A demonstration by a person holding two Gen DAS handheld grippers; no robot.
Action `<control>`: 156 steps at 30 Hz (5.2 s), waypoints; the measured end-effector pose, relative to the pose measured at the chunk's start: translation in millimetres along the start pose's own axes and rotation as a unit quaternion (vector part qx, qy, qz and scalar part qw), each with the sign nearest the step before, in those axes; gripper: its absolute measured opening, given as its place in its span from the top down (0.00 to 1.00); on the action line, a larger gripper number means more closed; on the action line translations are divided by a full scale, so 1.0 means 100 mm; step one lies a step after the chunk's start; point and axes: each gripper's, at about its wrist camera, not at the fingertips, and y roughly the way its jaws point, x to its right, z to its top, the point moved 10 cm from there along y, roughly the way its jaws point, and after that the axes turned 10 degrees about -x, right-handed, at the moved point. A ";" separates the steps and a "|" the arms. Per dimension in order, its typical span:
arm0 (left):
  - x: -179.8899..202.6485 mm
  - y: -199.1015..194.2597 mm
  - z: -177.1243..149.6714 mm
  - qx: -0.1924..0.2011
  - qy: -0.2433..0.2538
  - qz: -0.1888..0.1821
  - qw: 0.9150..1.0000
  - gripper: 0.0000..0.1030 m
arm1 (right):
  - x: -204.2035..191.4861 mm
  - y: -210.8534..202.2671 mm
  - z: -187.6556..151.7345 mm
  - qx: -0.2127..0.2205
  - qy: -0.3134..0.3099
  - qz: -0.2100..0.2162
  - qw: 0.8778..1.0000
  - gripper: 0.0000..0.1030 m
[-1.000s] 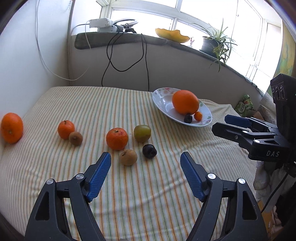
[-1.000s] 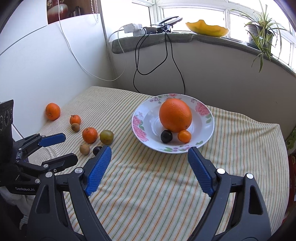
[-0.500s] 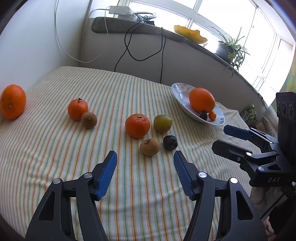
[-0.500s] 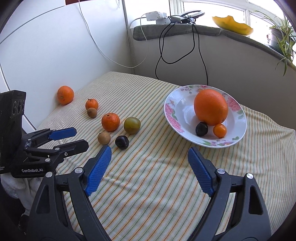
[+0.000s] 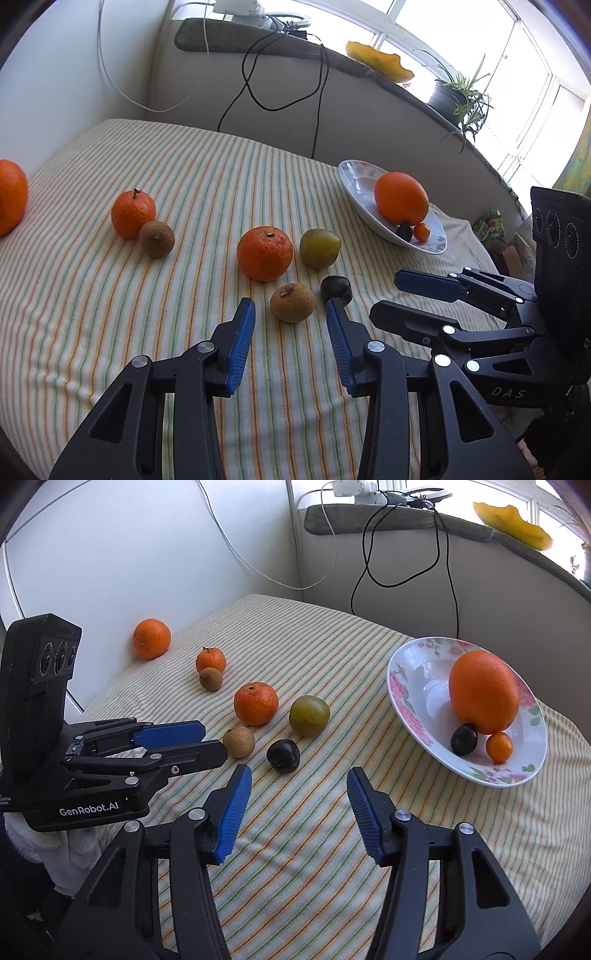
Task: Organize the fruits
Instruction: 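Grasp a dark plum with the right gripper while the left gripper grasps a kiwi, then place the plum and the kiwi on the plate with both grippers and open, then move both grippers toward the large orange lying against the wall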
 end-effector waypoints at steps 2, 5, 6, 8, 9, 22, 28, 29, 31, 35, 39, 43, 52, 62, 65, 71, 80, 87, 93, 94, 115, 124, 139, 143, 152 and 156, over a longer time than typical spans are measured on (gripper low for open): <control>0.00 0.02 0.01 -0.002 0.001 -0.001 1.000 0.64 | 0.00 0.03 0.01 -0.004 -0.002 0.002 1.000 0.49; -0.01 0.06 0.01 -0.008 0.000 -0.003 1.000 0.66 | -0.01 0.08 0.02 -0.011 -0.004 0.006 1.000 0.55; -0.02 0.08 0.01 -0.010 0.000 -0.003 1.000 0.67 | -0.02 0.10 0.02 -0.014 -0.006 0.007 1.000 0.56; -0.01 0.10 0.01 -0.013 0.001 -0.006 1.000 0.68 | -0.04 0.14 0.02 -0.018 -0.010 0.007 1.000 0.56; -0.01 0.11 0.01 -0.015 0.002 -0.006 1.000 0.68 | -0.05 0.16 0.02 -0.021 -0.013 0.007 1.000 0.57; -0.03 0.15 0.04 -0.018 0.006 -0.008 1.000 0.74 | -0.10 0.34 0.04 -0.040 -0.031 0.000 0.999 0.69; -0.03 0.15 0.04 -0.018 0.006 -0.008 1.000 0.74 | -0.10 0.40 0.03 -0.049 -0.035 -0.001 0.998 0.72; -0.03 0.15 0.04 -0.018 0.007 -0.008 1.000 0.74 | -0.10 0.41 0.03 -0.049 -0.035 -0.001 0.998 0.72; -0.03 0.14 0.05 -0.017 0.005 -0.009 1.000 0.74 | -0.11 0.40 0.03 -0.048 -0.035 -0.001 0.998 0.76; 0.00 0.12 0.06 -0.013 0.007 -0.008 1.000 0.74 | -0.12 0.39 0.04 -0.047 -0.035 0.000 0.998 0.80; 0.02 0.09 0.07 -0.008 0.008 -0.008 1.000 0.74 | -0.11 0.36 0.03 -0.044 -0.031 0.001 0.999 0.81; 0.06 0.05 0.09 -0.004 0.012 -0.011 1.000 0.74 | -0.07 0.28 0.02 -0.035 -0.023 0.006 0.999 0.81; 0.27 0.05 0.22 0.004 0.029 -0.021 0.999 0.74 | 0.14 -0.02 -0.03 -0.007 0.008 0.006 1.000 0.81; 0.60 0.14 0.45 0.012 0.058 -0.029 0.998 0.74 | 0.61 -0.42 -0.07 0.026 0.048 -0.015 0.998 0.81; 0.70 0.20 0.51 0.011 0.068 -0.031 0.997 0.74 | 0.77 -0.50 -0.07 0.032 0.058 -0.024 0.997 0.81; 0.88 0.33 0.63 0.009 0.081 -0.035 0.996 0.74 | 1.07 -0.59 -0.07 0.039 0.078 -0.041 0.995 0.81; 1.06 0.54 0.72 -0.001 0.098 -0.035 0.995 0.74 | 1.50 -0.56 -0.07 0.038 0.104 -0.061 0.992 0.81; 1.09 0.67 0.76 -0.009 0.100 -0.030 0.995 0.74 | 1.69 -0.48 -0.06 0.032 0.113 -0.069 0.991 0.81; 1.14 0.71 0.77 -0.011 0.104 -0.027 0.994 0.74 | 1.73 -0.41 -0.02 0.028 0.113 -0.072 0.991 0.81; 1.14 0.72 0.77 -0.011 0.105 -0.026 0.994 0.74 | 1.74 -0.39 -0.01 0.028 0.113 -0.072 0.991 0.81; 1.19 0.56 0.67 -0.002 0.116 -0.015 0.993 0.54 | 1.73 -0.50 0.03 0.049 0.116 -0.082 0.989 0.41; 1.13 0.36 0.57 0.008 0.105 -0.014 0.994 0.49 | 1.71 -0.66 -0.02 0.065 0.135 -0.080 0.985 0.32; 0.90 -0.01 0.38 0.029 0.088 0.009 0.996 0.29 | 1.42 -0.91 -0.05 0.085 0.134 -0.073 0.985 0.22; 0.79 -0.12 0.32 0.035 0.082 0.028 0.996 0.23 | 1.34 -0.96 -0.05 0.092 0.136 -0.066 0.984 0.19; 0.31 -0.34 0.16 0.044 0.036 0.051 0.997 0.23 | 1.14 -1.02 -0.04 0.093 0.126 -0.057 0.986 0.13; 0.12 -0.46 0.09 0.049 0.021 0.059 0.997 0.23 | 1.03 -0.99 0.00 0.091 0.119 -0.047 0.988 0.13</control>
